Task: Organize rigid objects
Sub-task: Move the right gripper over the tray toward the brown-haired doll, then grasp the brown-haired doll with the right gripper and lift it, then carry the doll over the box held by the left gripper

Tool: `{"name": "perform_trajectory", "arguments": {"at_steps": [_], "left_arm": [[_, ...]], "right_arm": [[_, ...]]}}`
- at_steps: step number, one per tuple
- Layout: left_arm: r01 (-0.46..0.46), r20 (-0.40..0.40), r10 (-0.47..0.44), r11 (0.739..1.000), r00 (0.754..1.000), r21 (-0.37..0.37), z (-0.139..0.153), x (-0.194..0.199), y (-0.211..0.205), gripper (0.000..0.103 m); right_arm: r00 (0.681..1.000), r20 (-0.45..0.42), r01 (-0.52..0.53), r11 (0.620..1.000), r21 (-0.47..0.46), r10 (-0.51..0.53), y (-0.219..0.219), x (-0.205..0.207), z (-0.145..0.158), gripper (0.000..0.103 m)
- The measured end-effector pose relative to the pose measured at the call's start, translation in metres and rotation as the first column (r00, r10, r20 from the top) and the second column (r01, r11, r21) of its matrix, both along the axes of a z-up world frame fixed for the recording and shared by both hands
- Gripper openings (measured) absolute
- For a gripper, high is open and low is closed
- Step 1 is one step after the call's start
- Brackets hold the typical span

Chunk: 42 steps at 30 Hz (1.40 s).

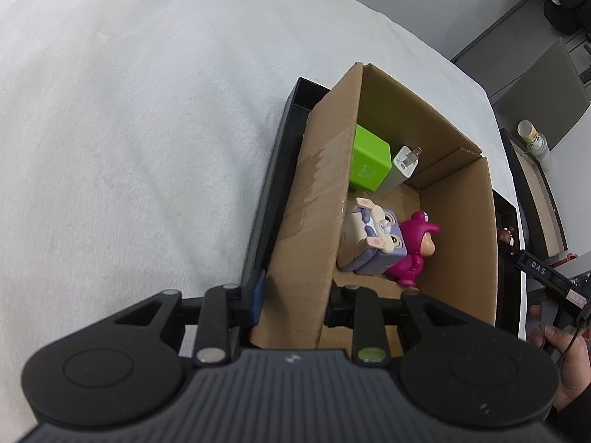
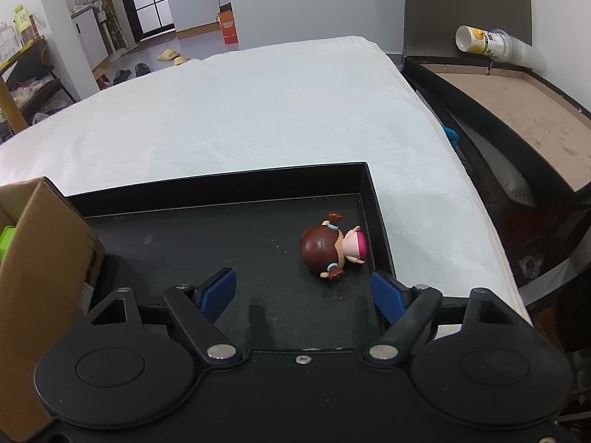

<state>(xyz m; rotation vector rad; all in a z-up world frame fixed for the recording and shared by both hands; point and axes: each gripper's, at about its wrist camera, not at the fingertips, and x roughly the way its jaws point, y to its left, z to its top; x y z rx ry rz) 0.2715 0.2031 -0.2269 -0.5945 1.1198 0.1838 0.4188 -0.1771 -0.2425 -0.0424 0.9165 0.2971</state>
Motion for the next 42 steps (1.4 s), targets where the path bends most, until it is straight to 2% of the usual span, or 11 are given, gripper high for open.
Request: {"name": "perform_trajectory", "arguments": {"at_steps": [11,14,17,18,42], "left_arm": [[-0.003,0.000,0.003,1.000,1.000,0.000,-0.002,-0.001,0.000,0.028],[-0.004,-0.001,0.004,1.000,1.000,-0.004,-0.002,-0.001,0.001,0.028],[-0.003,-0.001,0.003,1.000,1.000,-0.003,-0.002,0.000,0.002,0.028],[-0.004,-0.001,0.004,1.000,1.000,-0.002,-0.002,0.000,0.002,0.028],[-0.008,0.003,0.008,1.000,1.000,0.011,-0.001,0.002,0.001,0.028]], "right_arm": [[1.000,0.015,-0.024,0.998,-0.051,0.025,0.009,0.011,-0.008,0.076],[0.999,0.019,-0.025,0.997,-0.070,0.027,0.013,0.014,-0.008,0.072],[0.999,0.037,-0.023,0.993,-0.120,0.028,0.019,0.015,-0.008,0.054],[0.999,0.036,-0.021,0.989,-0.144,0.026,0.020,0.015,-0.008,0.043],[0.995,0.028,-0.093,0.993,-0.077,0.096,0.023,-0.036,0.022,0.043]]}}
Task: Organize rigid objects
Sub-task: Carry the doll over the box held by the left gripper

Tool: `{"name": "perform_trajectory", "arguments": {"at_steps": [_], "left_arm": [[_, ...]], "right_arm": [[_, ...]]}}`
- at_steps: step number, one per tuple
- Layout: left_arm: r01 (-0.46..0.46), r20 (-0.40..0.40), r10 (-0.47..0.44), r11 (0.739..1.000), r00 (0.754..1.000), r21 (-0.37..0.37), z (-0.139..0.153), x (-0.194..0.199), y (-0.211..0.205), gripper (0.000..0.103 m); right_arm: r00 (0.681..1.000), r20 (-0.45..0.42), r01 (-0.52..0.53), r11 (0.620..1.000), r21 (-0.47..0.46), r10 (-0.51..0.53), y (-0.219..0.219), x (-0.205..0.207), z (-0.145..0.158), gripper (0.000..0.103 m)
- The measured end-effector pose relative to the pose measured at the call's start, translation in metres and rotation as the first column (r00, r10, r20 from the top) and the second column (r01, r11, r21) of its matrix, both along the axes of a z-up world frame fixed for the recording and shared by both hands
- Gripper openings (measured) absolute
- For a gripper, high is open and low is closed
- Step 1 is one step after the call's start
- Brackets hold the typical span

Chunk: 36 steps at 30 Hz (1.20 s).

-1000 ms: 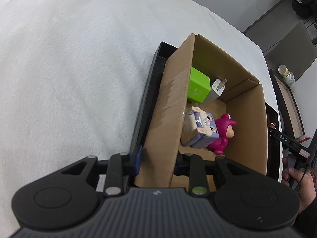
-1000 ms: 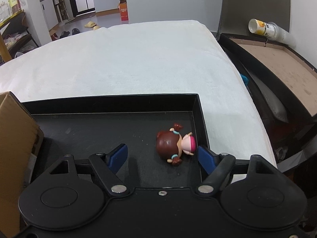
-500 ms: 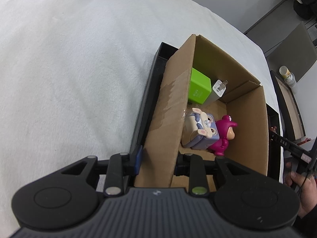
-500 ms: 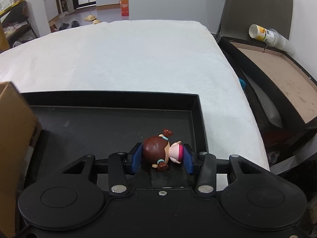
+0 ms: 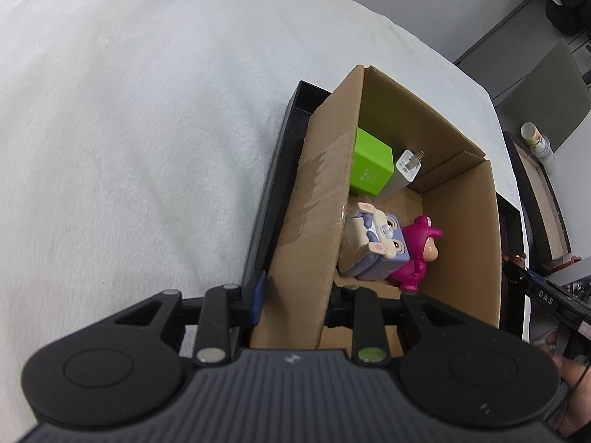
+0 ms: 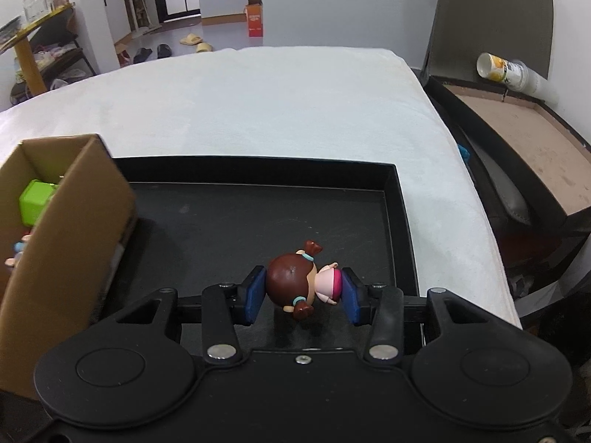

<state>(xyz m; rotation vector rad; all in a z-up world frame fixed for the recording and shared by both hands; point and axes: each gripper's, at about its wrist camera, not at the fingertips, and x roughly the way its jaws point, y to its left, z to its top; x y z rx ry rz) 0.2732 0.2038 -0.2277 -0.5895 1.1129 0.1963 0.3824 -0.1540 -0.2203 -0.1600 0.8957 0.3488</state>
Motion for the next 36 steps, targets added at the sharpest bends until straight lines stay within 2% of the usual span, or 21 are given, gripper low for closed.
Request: {"name": "perform_trajectory", "arguments": {"at_steps": [11,24,36], "left_arm": [[0.002,0.005,-0.002,1.000,1.000,0.002,0.001,-0.001,0.000,0.029],[0.002,0.005,-0.002,1.000,1.000,0.002,0.001,0.000,0.000,0.029],[0.004,0.006,-0.004,1.000,1.000,0.005,0.000,0.000,-0.003,0.029]], "right_arm": [[0.998,0.028,-0.050,0.999,0.019,0.049,0.017,-0.015,0.028,0.043],[0.994,0.016,-0.109,0.993,0.040,0.108,0.042,-0.027,0.045,0.043],[0.977,0.080,-0.206,0.975,0.080,0.200,0.080,-0.028,0.079,0.043]]}}
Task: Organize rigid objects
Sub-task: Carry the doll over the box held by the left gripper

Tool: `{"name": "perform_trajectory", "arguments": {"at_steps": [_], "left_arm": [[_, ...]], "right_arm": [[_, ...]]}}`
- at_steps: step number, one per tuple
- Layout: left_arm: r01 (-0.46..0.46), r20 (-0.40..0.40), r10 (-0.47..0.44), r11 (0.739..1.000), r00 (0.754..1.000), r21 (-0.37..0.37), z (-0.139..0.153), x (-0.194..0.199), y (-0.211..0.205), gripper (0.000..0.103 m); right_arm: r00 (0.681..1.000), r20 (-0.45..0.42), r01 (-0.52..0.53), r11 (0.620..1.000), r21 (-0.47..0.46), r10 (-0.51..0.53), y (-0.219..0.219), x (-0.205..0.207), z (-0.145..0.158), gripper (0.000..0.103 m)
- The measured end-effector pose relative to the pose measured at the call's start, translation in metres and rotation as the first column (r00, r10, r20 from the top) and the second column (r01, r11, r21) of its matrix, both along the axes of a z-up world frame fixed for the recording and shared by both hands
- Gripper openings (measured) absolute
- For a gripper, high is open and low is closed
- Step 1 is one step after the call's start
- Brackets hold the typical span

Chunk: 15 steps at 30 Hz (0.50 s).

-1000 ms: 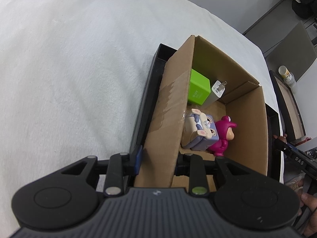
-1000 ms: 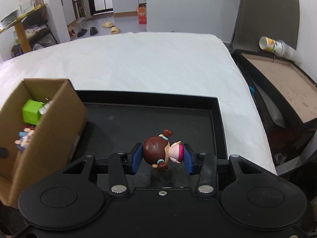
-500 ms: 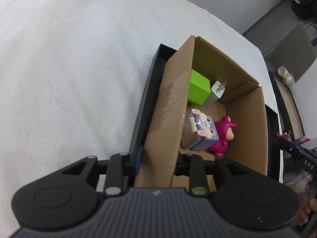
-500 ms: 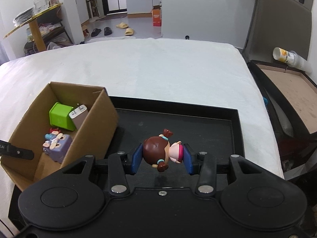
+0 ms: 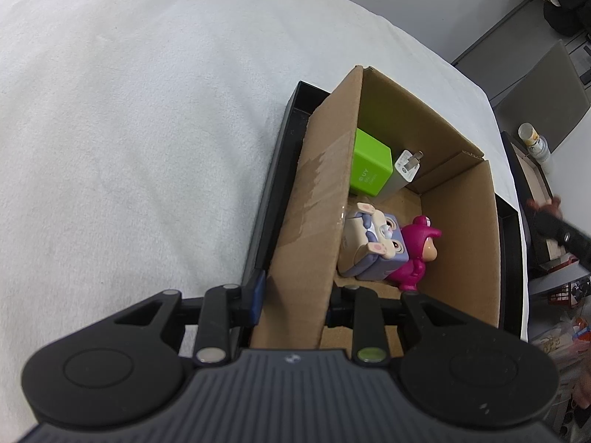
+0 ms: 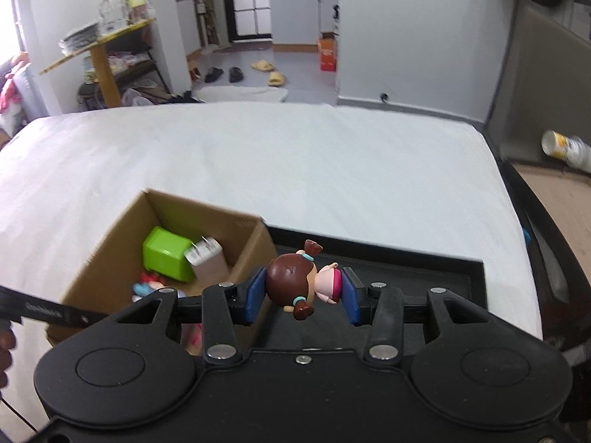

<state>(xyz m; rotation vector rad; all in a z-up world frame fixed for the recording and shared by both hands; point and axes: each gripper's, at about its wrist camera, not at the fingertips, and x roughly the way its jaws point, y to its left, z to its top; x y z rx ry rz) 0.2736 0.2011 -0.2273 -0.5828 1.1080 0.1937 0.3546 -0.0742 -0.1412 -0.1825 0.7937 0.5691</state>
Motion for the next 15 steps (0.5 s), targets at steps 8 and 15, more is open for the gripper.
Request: {"name": "perform_trajectory", "arguments": {"at_steps": [8,15], "left_arm": [[0.005,0.006,-0.004,1.000,1.000,-0.008,-0.001,0.000,0.002,0.029],[0.010,0.013,-0.009,1.000,1.000,-0.018,-0.003,-0.003,0.005,0.029]], "right_arm": [[0.997,0.020,-0.075,0.997,-0.003,0.075,0.033,0.001,0.007,0.043],[0.991,0.027,-0.131,0.991,-0.034,0.132,0.059,-0.002,0.004,0.043]]}}
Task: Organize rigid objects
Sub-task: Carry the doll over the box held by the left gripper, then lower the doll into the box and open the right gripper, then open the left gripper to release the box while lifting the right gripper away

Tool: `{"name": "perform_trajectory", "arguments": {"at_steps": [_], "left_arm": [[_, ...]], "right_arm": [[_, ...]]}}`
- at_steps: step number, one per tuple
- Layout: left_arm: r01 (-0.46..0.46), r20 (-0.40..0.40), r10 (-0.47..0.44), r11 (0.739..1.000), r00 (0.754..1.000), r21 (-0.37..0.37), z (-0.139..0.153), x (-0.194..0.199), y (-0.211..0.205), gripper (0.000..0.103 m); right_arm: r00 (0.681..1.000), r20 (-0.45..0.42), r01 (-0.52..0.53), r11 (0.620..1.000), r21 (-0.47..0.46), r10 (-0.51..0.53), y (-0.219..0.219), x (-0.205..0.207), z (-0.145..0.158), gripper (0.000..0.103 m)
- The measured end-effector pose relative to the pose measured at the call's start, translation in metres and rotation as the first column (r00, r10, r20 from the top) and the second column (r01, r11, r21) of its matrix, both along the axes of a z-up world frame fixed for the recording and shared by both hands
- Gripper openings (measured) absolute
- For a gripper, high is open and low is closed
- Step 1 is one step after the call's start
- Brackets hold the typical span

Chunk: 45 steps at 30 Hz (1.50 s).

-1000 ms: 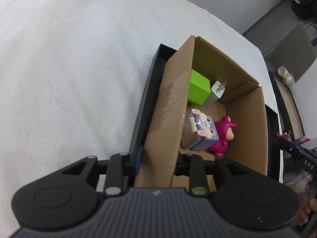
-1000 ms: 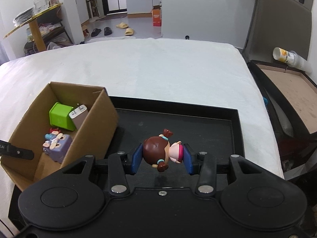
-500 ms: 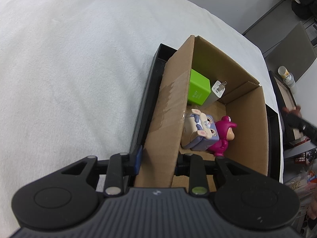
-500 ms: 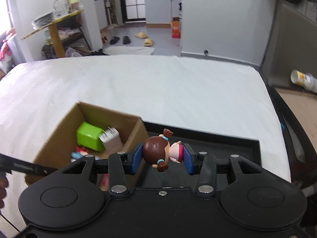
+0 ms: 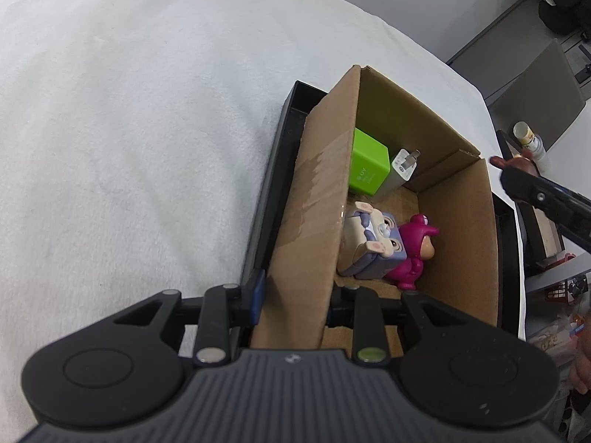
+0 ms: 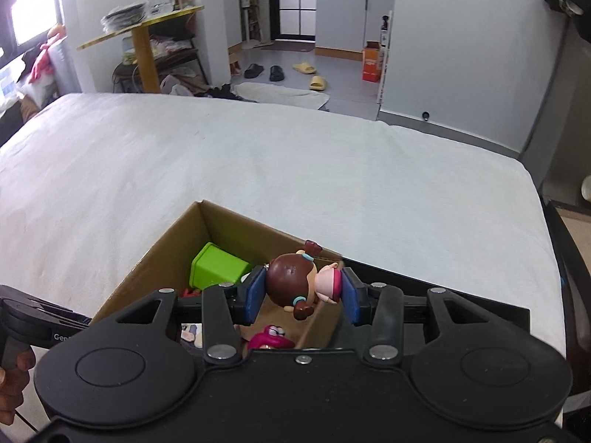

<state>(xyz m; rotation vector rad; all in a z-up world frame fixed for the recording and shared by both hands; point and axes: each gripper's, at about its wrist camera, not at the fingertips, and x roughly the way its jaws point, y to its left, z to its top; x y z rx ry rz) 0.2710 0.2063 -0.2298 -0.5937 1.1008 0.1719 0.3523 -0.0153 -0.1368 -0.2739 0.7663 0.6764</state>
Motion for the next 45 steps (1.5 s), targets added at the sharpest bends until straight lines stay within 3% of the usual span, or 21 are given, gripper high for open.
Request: {"name": "perform_trajectory", "arguments": {"at_steps": [8,13,23,28,40,45], "left_arm": [[0.000,0.007,0.000,1.000,1.000,-0.004,0.001,-0.002,0.001,0.029],[0.006,0.019,-0.006,1.000,1.000,0.005,0.002,-0.002,-0.001,0.029],[-0.003,0.021,0.002,1.000,1.000,0.009,0.002,-0.003,-0.002,0.029],[-0.003,0.019,0.003,1.000,1.000,0.006,0.002,-0.001,-0.004,0.029],[0.019,0.011,-0.019,1.000,1.000,-0.001,0.000,-0.006,-0.012,0.029],[0.039,0.015,-0.040,0.997,0.999,0.061,0.005,-0.003,-0.021,0.029]], "right_arm": [[1.000,0.005,-0.019,0.999,-0.033,0.019,0.014,-0.001,-0.006,0.043],[1.000,0.018,0.010,0.999,-0.045,-0.009,0.015,0.001,-0.010,0.048],[0.998,-0.010,0.059,0.998,-0.013,-0.059,-0.004,-0.006,0.001,0.052],[0.995,-0.069,0.073,0.997,0.014,-0.072,-0.013,-0.008,0.004,0.056],[0.976,-0.128,0.182,0.983,0.026,-0.178,-0.054,-0.022,0.008,0.060],[0.966,-0.148,0.219,0.975,0.035,-0.212,-0.072,-0.033,0.008,0.060]]}}
